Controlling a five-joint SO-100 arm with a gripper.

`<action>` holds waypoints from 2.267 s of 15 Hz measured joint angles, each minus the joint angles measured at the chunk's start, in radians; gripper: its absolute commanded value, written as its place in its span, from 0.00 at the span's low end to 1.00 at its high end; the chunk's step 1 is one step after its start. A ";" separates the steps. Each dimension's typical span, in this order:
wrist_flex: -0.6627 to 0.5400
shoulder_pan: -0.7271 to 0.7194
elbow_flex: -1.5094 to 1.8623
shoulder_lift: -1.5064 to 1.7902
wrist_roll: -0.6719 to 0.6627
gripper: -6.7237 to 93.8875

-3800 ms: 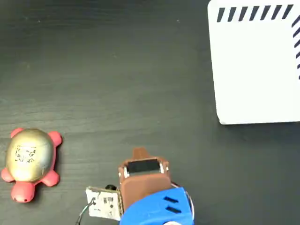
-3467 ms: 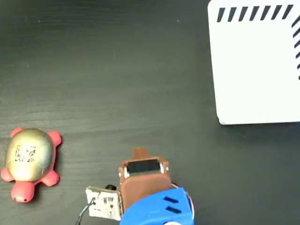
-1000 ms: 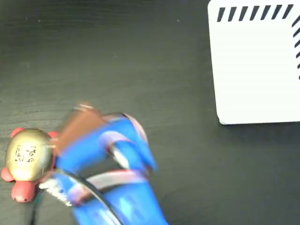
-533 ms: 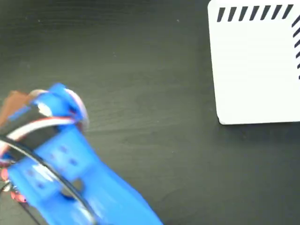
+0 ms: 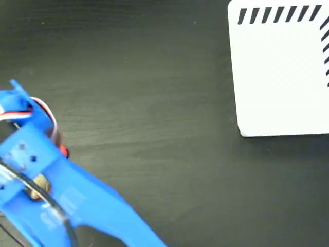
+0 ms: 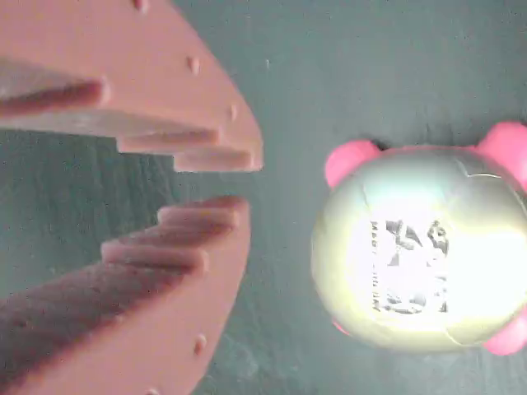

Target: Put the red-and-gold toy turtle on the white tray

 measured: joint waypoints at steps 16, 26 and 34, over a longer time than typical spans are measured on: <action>0.048 -0.061 -0.118 -0.224 0.012 0.62; -0.054 -0.037 0.107 -0.225 0.000 0.63; -0.121 -0.011 0.176 -0.225 -0.006 0.68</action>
